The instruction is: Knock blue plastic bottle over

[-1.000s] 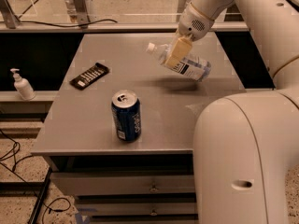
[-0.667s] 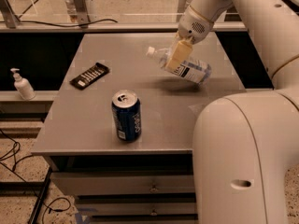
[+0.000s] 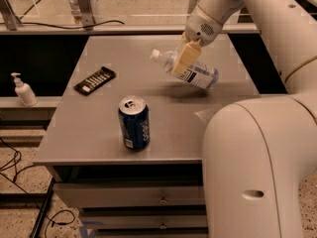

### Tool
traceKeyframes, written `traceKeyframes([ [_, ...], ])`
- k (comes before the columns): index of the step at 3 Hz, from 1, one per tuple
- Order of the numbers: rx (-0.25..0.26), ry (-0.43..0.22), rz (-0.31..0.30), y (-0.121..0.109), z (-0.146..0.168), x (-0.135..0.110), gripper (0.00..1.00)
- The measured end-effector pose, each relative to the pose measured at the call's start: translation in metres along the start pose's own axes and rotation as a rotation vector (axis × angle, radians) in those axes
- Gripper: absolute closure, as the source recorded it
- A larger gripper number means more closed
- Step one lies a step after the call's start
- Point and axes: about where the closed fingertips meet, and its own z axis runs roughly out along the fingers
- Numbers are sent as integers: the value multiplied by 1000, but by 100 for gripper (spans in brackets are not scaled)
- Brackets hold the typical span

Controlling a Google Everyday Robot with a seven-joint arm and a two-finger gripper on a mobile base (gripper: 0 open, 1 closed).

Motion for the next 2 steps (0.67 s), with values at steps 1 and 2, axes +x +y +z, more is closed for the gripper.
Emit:
traceKeyframes([
  [1, -2, -13, -12, 0, 1, -6, 0],
  [2, 15, -50, -8, -1, -5, -9, 0],
])
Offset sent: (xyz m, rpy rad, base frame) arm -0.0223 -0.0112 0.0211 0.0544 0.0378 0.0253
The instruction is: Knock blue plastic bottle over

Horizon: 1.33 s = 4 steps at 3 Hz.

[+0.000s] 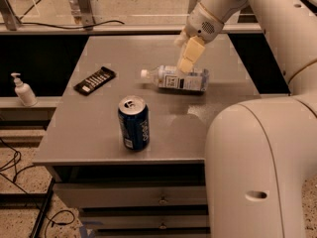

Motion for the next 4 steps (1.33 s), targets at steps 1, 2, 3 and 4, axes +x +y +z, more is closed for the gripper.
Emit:
traceKeyframes([
  [1, 63, -131, 10, 2, -24, 0, 0],
  [2, 174, -345, 23, 12, -63, 11, 0],
  [3, 259, -590, 28, 30, -85, 19, 0],
  [4, 394, -826, 46, 35, -113, 35, 0],
])
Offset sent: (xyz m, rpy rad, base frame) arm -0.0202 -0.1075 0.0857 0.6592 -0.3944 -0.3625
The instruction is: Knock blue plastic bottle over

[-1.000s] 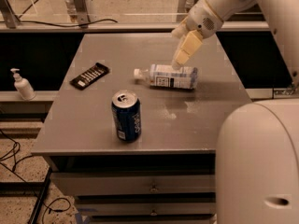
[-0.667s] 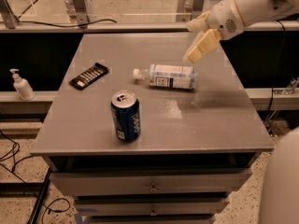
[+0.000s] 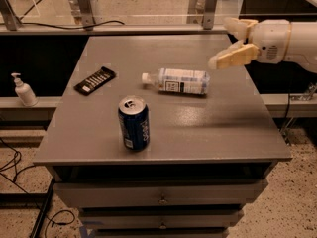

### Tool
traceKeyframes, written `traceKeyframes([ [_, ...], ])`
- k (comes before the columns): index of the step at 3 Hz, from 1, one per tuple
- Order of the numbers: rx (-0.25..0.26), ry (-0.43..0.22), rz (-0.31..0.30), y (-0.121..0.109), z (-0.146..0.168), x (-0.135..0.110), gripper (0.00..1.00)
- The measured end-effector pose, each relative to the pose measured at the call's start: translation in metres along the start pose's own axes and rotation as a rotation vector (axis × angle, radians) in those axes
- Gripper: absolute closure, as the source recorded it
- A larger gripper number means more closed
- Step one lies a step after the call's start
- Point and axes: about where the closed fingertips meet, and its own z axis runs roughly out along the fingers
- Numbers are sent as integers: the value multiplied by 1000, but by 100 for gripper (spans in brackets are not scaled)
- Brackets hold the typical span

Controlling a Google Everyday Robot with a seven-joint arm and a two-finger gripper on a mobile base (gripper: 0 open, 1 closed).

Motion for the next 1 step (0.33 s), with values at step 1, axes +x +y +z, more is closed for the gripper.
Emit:
traceKeyframes([
  [1, 117, -99, -3, -14, -42, -21, 0],
])
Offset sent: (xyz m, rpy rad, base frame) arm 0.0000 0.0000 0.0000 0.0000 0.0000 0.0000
